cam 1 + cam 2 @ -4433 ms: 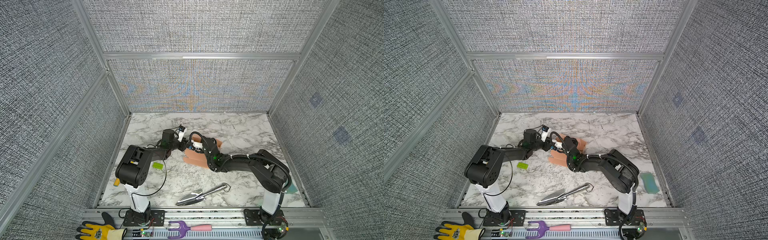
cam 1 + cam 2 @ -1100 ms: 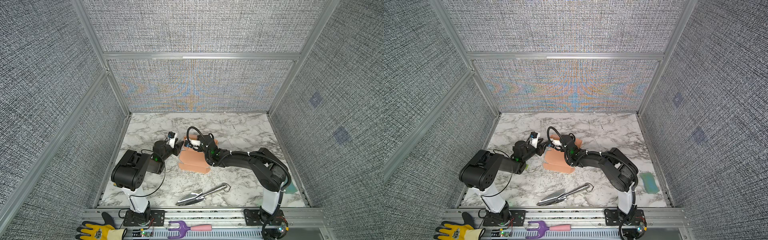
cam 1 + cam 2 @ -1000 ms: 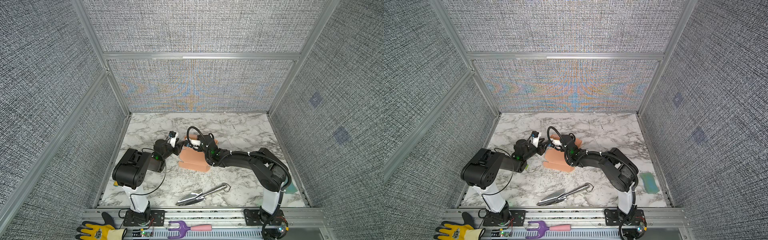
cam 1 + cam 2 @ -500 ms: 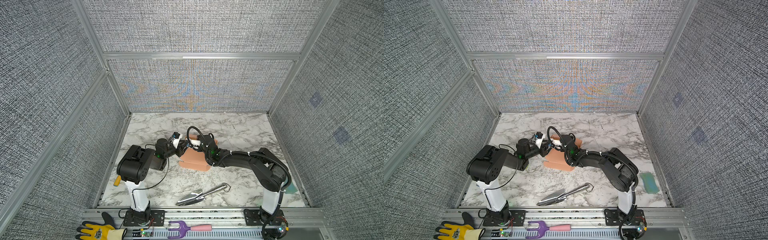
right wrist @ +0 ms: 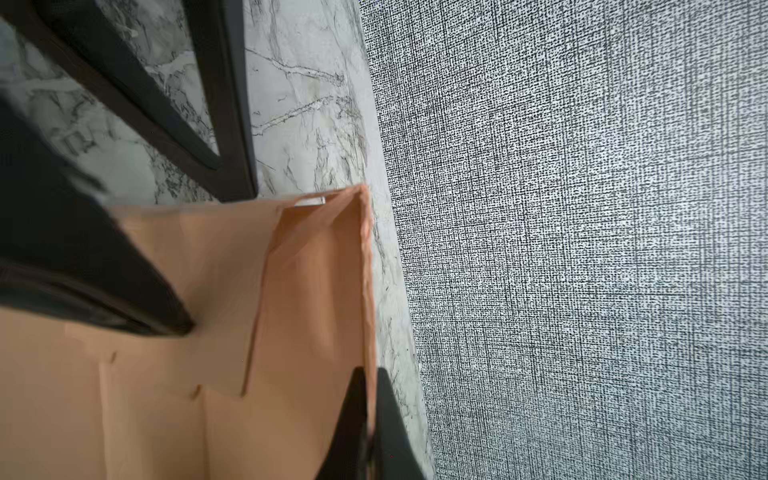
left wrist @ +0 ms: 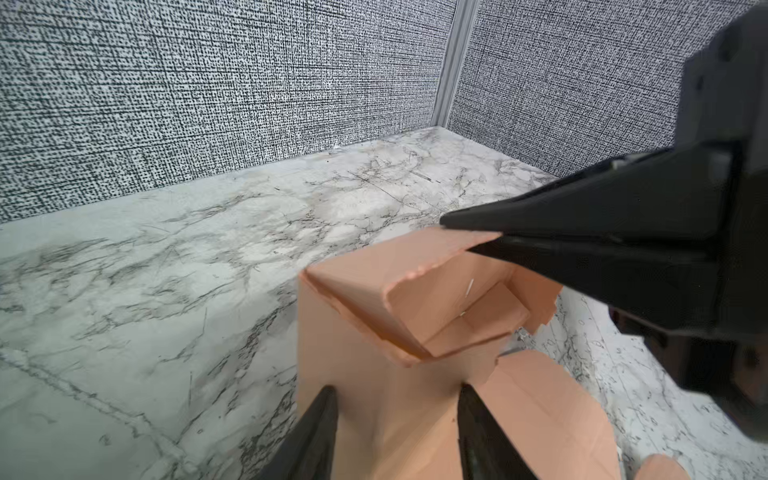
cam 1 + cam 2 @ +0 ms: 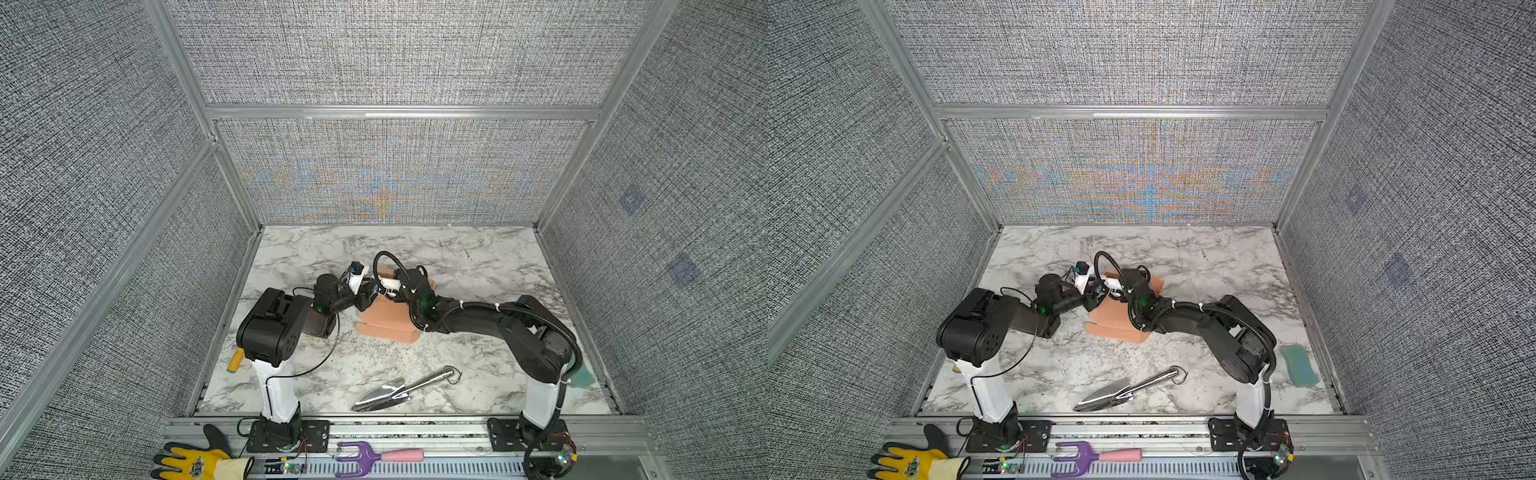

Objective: Fold the paper box

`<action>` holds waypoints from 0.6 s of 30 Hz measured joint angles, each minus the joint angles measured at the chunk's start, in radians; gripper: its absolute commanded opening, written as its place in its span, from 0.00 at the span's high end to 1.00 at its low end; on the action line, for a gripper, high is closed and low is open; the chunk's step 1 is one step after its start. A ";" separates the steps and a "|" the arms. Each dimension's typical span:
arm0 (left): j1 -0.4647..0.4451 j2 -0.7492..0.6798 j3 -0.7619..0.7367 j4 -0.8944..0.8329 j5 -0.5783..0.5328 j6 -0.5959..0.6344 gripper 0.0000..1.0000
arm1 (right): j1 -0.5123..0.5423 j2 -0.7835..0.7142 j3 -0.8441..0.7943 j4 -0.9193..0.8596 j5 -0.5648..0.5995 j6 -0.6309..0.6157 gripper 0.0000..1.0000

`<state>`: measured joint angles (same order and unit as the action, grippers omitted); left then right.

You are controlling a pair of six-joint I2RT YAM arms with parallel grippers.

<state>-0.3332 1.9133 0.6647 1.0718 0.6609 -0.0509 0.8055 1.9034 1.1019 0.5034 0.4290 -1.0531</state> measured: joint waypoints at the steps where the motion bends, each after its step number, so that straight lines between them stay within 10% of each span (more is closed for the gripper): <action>1: -0.002 -0.001 -0.002 0.000 -0.004 0.002 0.51 | 0.000 0.000 0.000 -0.003 0.000 0.001 1.00; 18: -0.035 -0.005 0.009 -0.042 -0.140 0.018 0.51 | 0.002 -0.035 0.002 -0.049 -0.019 0.029 1.00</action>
<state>-0.3687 1.9079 0.6735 1.0298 0.5205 -0.0334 0.8078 1.8687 1.1038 0.4545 0.4099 -1.0237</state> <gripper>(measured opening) 0.490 0.049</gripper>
